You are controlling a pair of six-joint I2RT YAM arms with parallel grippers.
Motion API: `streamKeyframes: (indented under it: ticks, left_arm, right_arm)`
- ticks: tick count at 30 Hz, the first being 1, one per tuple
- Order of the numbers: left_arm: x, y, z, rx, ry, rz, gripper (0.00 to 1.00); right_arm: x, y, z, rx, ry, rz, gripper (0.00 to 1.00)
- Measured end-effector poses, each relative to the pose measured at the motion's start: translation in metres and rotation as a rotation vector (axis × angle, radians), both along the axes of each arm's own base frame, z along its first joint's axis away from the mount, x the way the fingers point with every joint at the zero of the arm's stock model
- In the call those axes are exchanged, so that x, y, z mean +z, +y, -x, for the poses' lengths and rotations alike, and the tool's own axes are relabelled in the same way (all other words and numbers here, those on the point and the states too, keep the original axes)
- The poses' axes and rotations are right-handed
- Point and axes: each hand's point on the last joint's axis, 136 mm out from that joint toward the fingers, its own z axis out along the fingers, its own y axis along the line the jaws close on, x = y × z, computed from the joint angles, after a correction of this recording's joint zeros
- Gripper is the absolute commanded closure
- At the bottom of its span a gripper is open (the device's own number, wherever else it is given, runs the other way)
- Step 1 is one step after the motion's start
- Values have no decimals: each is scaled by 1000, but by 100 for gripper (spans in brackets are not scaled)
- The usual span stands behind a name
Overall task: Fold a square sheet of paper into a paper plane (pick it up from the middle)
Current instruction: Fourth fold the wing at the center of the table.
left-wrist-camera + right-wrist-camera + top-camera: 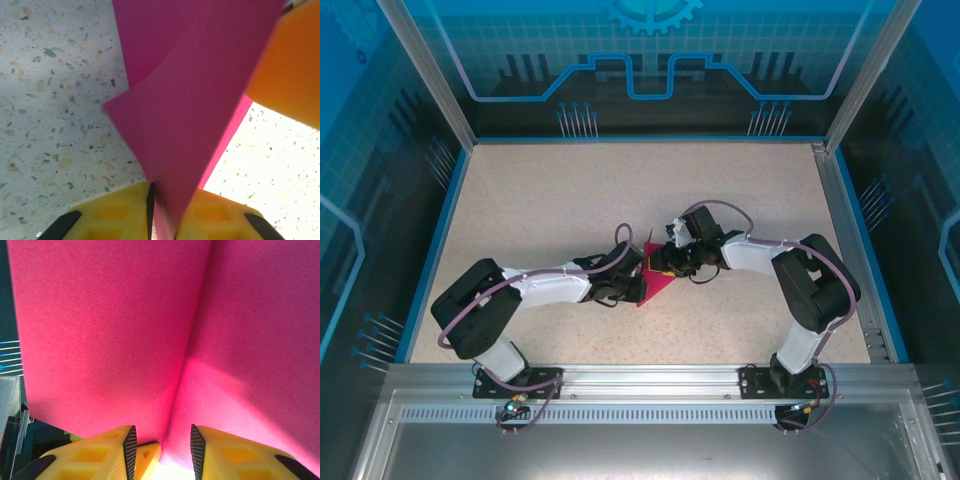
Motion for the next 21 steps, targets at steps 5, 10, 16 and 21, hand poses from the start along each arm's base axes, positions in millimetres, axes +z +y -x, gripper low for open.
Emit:
streamKeyframes:
  ticks: [5, 10, 16, 21]
  left_arm:
    - [2, -3, -1, -12, -7, 1, 91]
    - [-1, -4, -2, -31, -10, -10, 91]
    - [0, -9, -5, -51, -17, -17, 78]
    - [0, -10, -3, -58, -16, -19, 73]
  right_arm:
    - [-1, -1, 1, 0, 8, 6, 63]
    - [-2, -4, 1, -8, 9, 16, 63]
    - [-3, -16, 3, -28, 8, 25, 63]
    - [-6, -20, 4, -33, 18, 32, 63]
